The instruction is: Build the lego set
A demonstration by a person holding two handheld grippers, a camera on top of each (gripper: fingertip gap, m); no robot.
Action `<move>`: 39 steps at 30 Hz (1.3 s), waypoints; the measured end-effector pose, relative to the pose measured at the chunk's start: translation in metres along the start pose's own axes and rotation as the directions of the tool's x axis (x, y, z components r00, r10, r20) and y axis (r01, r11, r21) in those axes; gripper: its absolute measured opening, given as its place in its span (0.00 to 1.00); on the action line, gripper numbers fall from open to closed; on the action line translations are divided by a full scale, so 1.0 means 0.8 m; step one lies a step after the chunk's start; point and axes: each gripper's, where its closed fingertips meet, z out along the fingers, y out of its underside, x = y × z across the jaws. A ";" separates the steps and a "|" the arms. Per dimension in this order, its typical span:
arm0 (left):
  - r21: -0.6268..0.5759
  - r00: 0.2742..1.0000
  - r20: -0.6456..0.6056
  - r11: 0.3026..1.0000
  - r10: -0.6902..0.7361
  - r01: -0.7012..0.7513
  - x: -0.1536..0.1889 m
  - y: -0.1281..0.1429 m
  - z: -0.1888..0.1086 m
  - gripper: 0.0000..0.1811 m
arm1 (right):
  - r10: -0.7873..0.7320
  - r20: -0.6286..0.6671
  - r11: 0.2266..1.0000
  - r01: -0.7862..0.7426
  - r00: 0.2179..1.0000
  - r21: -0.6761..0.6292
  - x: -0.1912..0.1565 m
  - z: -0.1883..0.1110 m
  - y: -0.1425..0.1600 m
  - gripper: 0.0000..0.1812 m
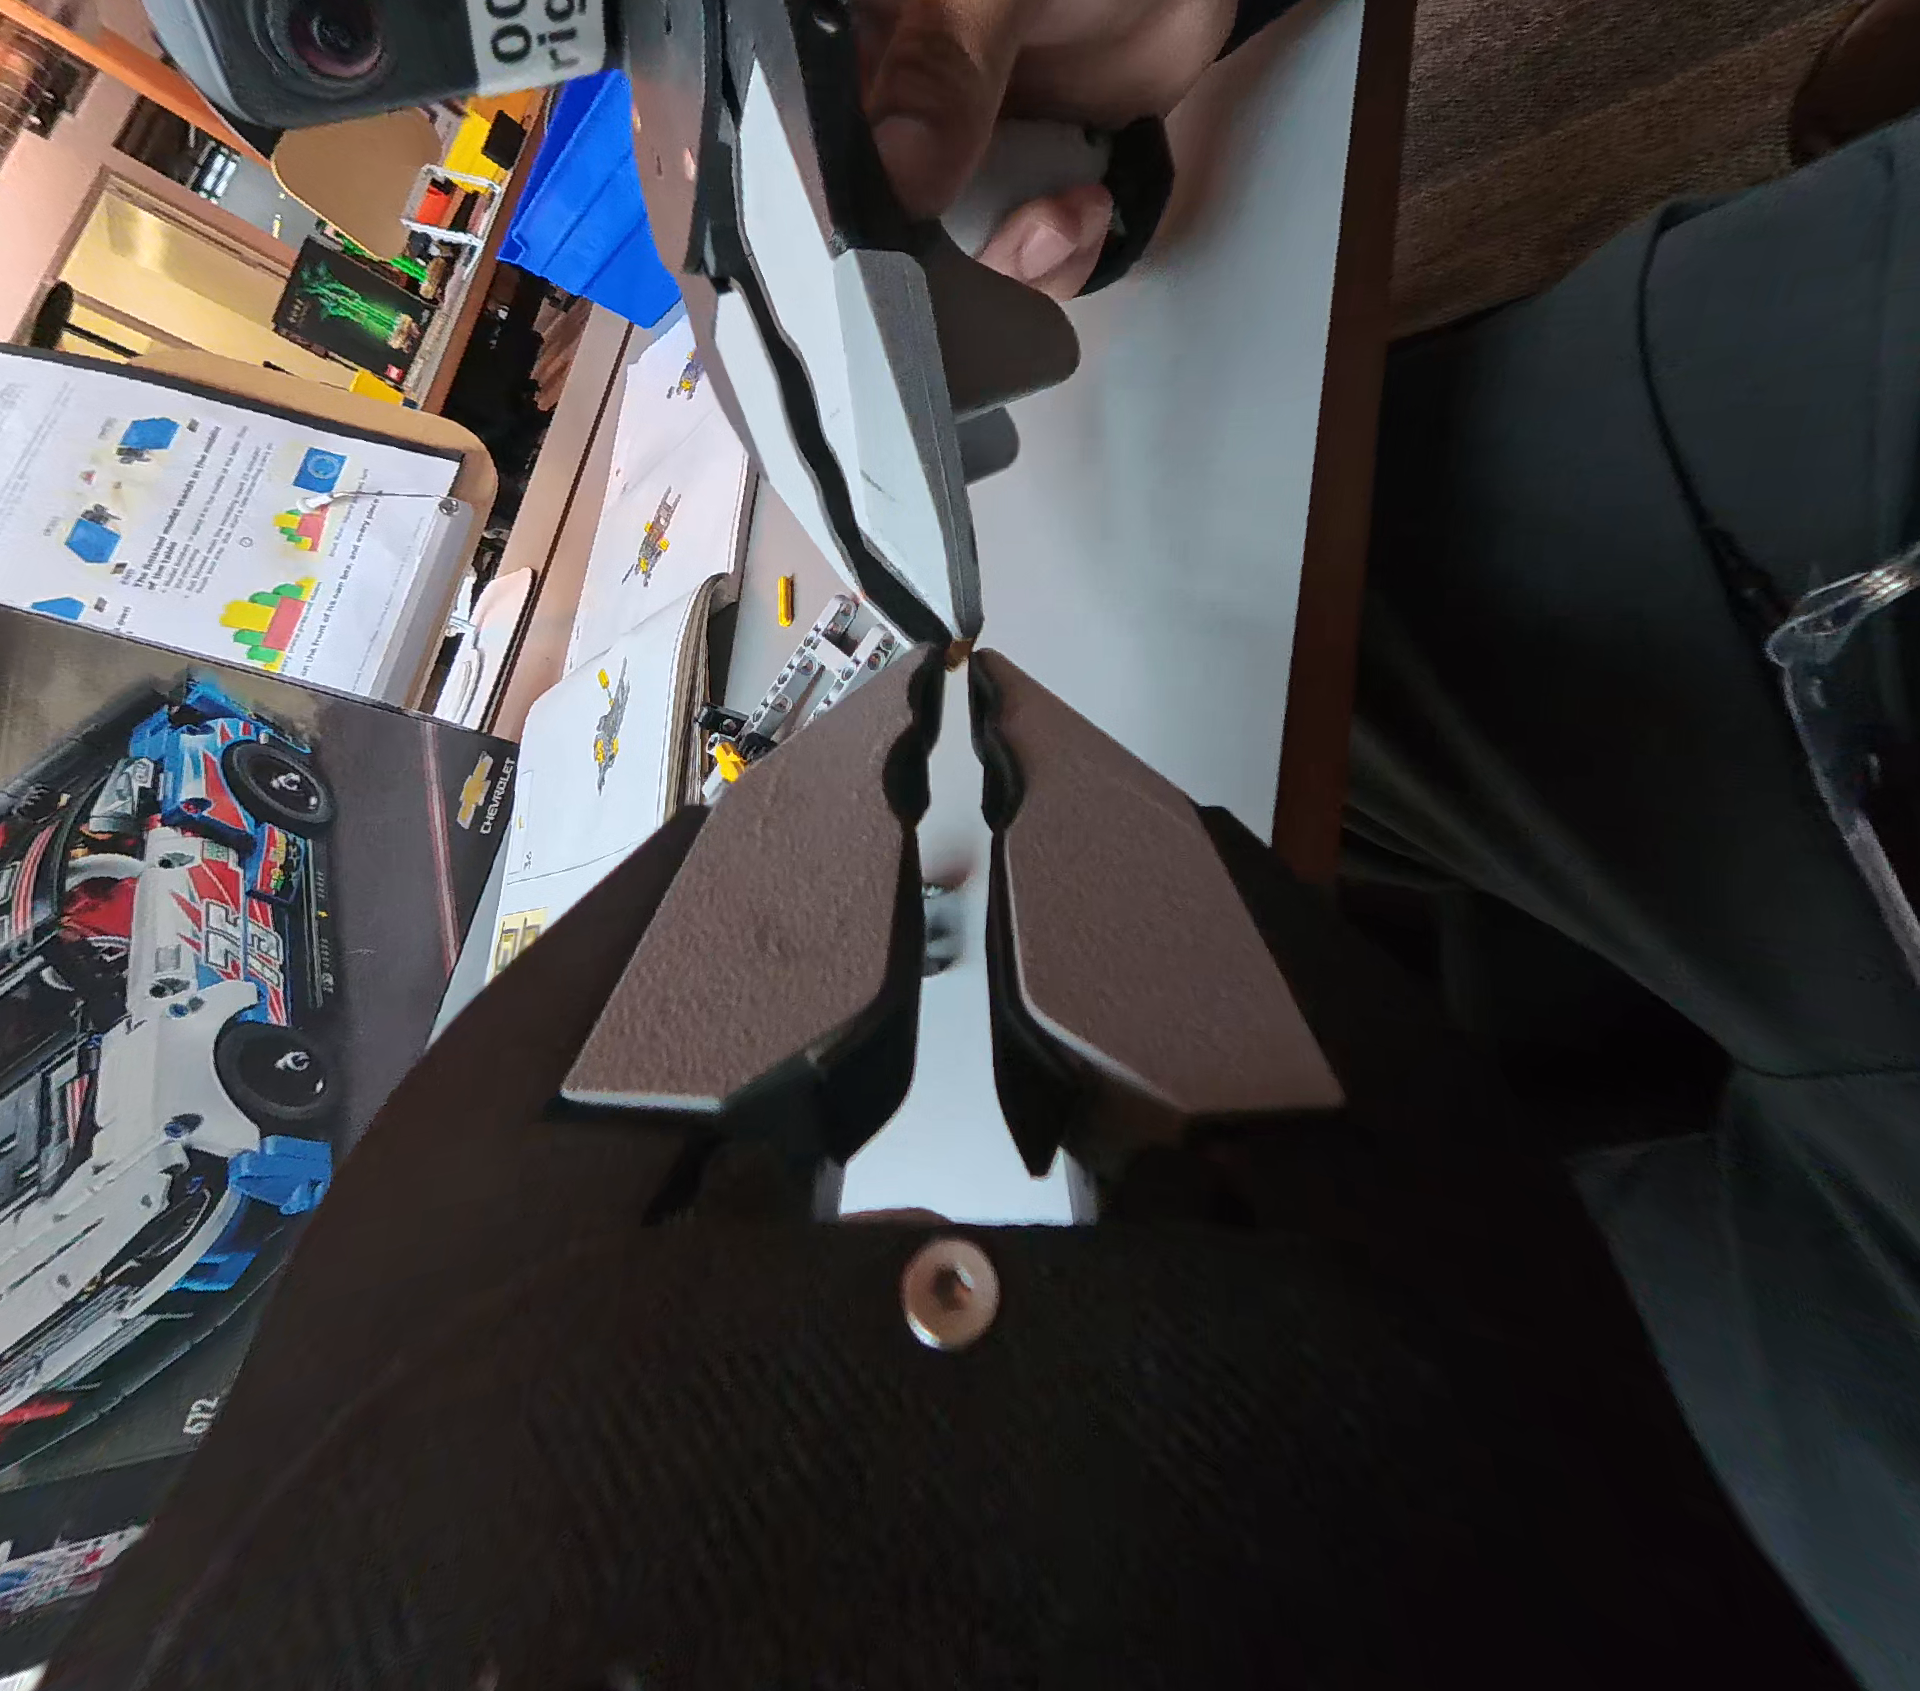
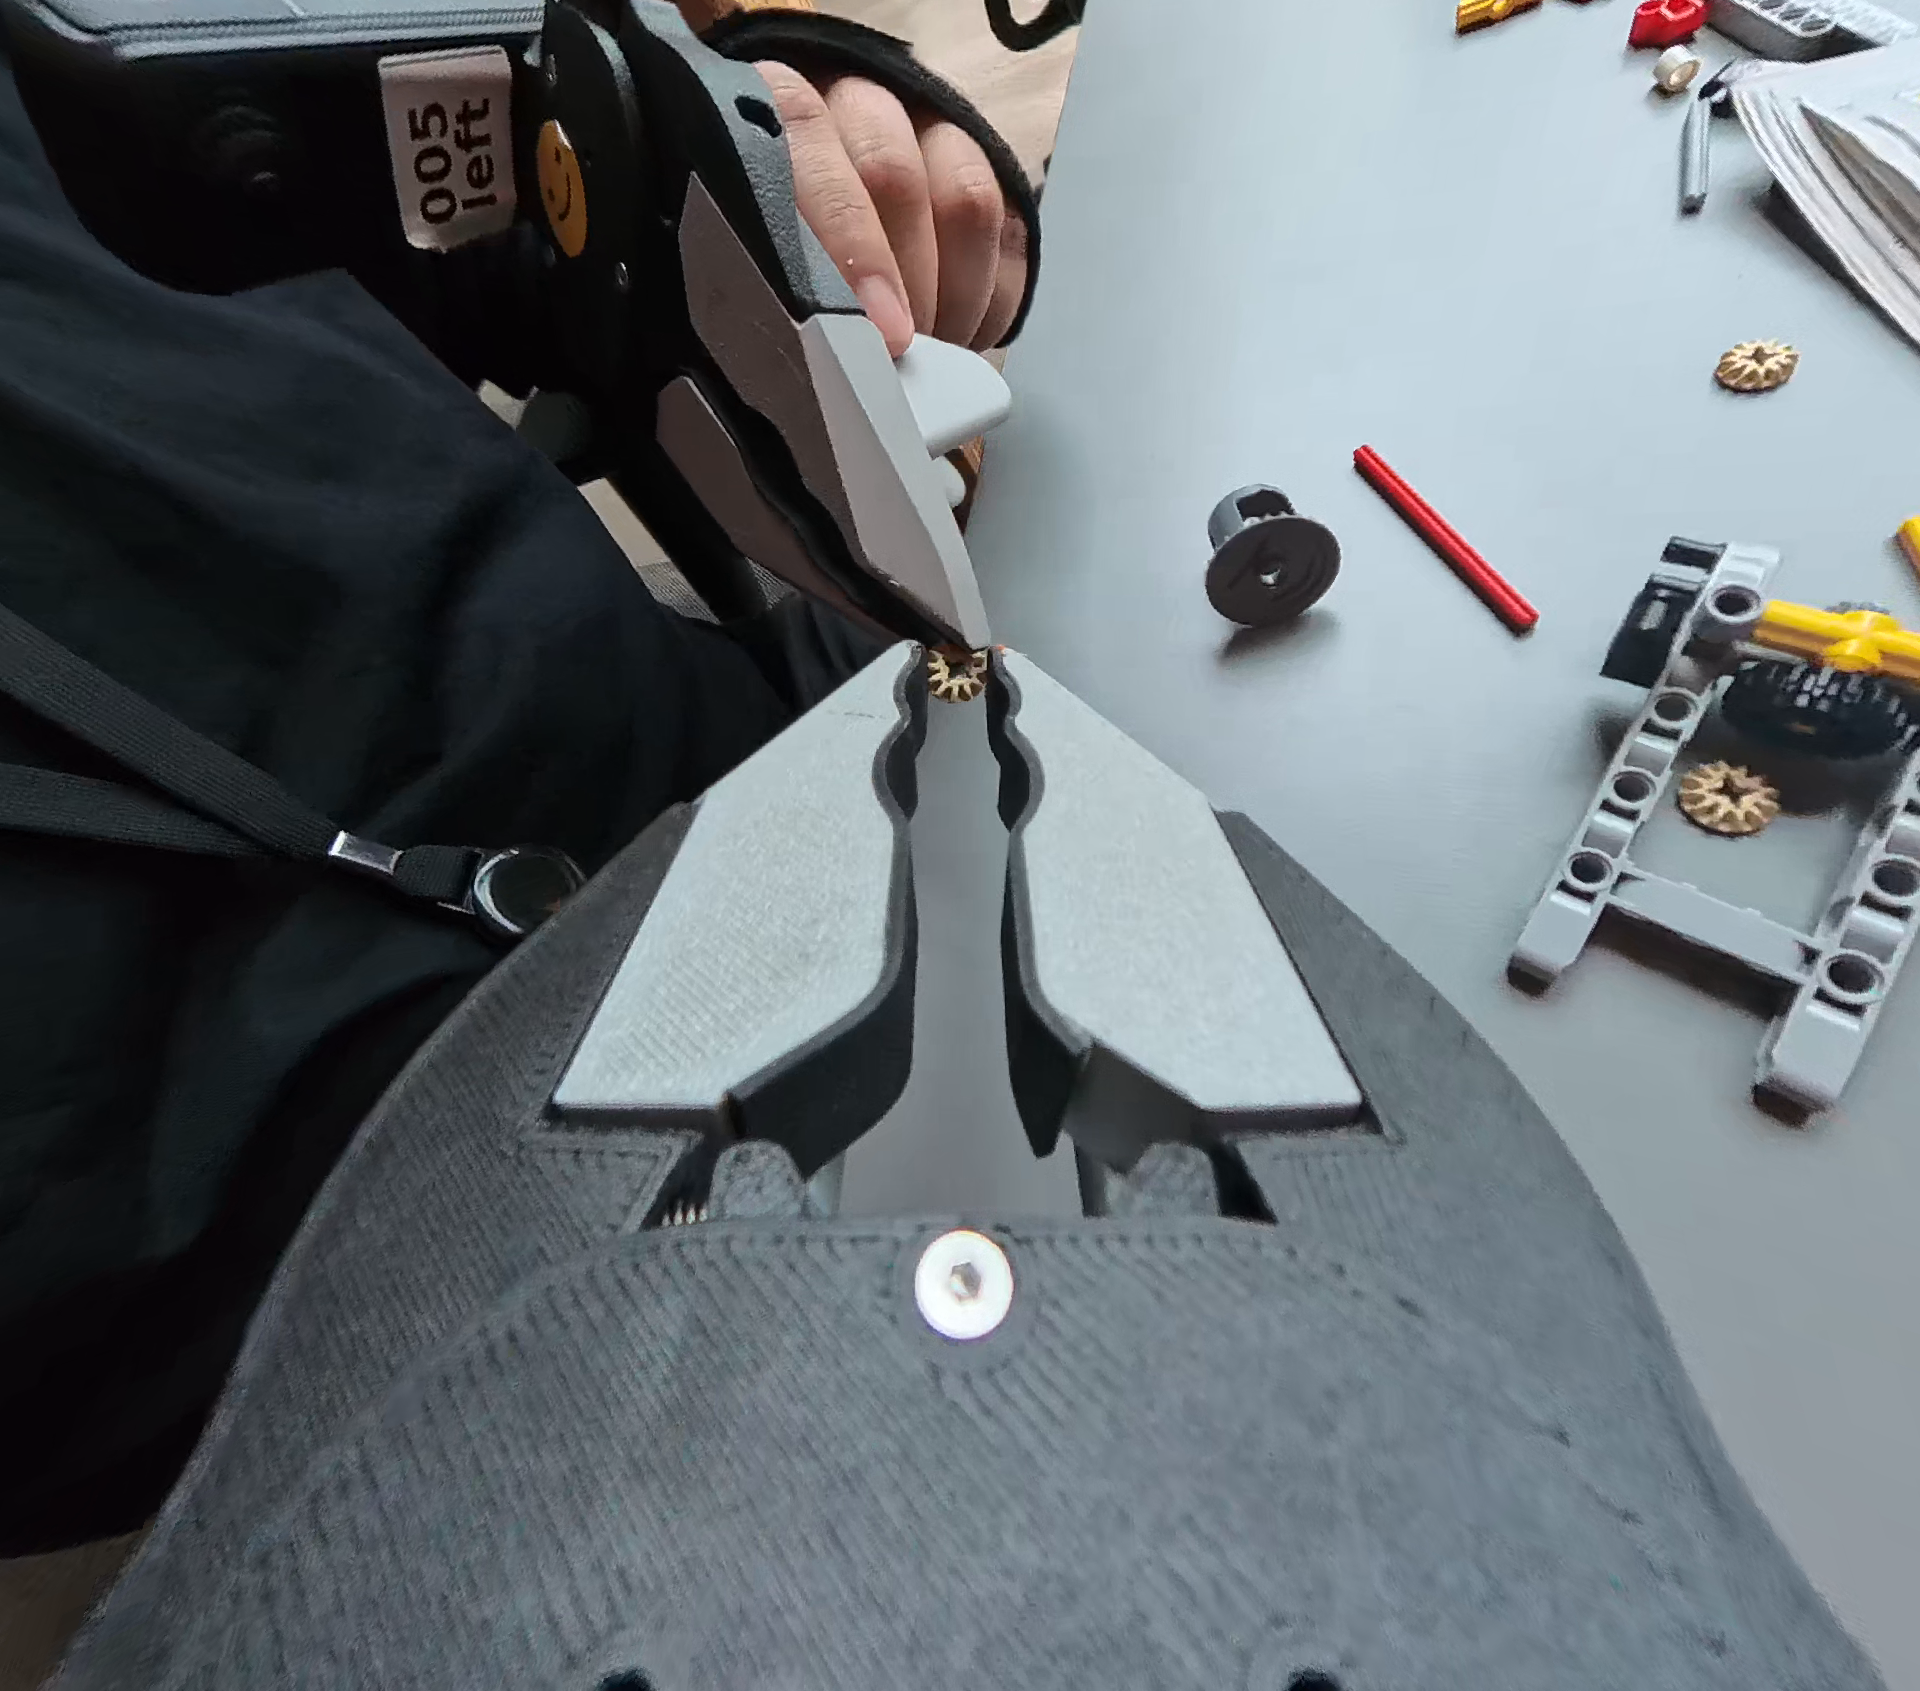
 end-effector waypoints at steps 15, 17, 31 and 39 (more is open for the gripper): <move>-0.126 0.868 -0.150 0.880 -0.474 0.459 0.001 0.038 0.016 0.01 | -0.268 -0.302 0.963 0.252 0.915 -0.093 0.037 -0.006 0.011 0.00; -0.127 0.839 -0.166 0.855 -0.517 0.502 0.000 0.038 0.016 0.01 | -0.302 -0.305 0.953 0.279 0.903 -0.116 0.035 -0.001 0.014 0.00; -0.184 0.653 -0.293 0.711 -0.699 0.678 0.008 0.036 0.013 0.01 | -0.272 -0.256 0.961 0.246 0.928 -0.127 0.033 0.009 0.018 0.03; -0.184 0.690 -0.275 0.741 -0.670 0.646 0.013 0.036 0.014 0.01 | -0.315 -0.269 0.947 0.283 0.910 -0.151 0.031 0.013 0.020 0.00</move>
